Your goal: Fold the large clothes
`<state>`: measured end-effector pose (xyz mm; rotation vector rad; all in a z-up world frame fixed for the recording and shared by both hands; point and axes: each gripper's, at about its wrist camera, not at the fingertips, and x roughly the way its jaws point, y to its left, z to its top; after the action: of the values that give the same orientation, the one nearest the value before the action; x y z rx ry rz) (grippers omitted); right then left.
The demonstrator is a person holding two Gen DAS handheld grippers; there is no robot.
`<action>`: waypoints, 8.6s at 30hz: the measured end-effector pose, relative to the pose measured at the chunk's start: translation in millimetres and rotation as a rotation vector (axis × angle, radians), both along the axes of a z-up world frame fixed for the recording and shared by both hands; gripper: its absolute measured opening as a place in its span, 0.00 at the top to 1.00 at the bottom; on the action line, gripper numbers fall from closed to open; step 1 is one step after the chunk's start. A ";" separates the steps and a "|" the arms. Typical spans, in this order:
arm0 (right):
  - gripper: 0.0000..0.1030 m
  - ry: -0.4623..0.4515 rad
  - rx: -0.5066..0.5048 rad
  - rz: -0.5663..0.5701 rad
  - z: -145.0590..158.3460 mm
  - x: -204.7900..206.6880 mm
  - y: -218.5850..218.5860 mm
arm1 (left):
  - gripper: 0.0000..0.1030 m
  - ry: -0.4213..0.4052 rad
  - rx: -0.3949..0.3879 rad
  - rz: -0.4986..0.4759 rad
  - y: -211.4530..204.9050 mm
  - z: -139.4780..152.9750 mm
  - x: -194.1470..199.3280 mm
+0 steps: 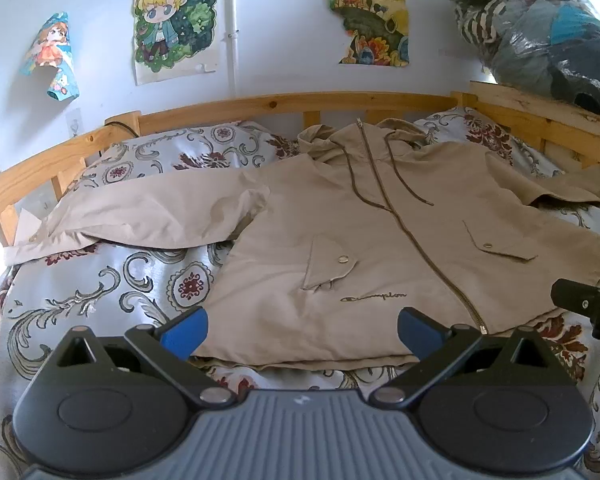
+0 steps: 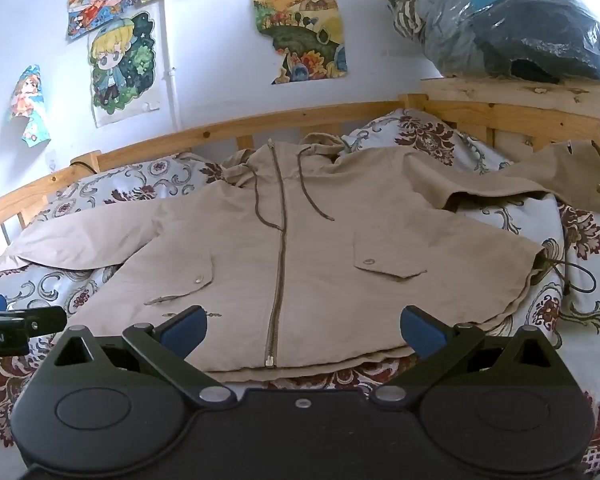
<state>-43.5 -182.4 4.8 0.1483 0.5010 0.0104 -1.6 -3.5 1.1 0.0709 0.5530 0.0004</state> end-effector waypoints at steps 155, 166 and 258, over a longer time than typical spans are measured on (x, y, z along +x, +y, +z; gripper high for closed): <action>0.40 0.026 0.079 0.499 28.0 360.7 89.2 | 0.01 0.158 0.059 -0.168 76.1 -32.7 247.5; 0.17 -0.067 -0.224 0.002 -7.6 374.0 -84.5 | 0.01 0.121 0.097 -0.111 16.2 -69.4 324.5; 0.01 0.136 0.034 0.173 -42.4 195.2 23.9 | 0.98 -0.359 -0.085 0.672 191.5 51.1 176.3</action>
<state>151.7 -158.5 -37.6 0.1387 0.6484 0.1792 174.7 188.0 52.2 -0.1981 0.1963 0.6329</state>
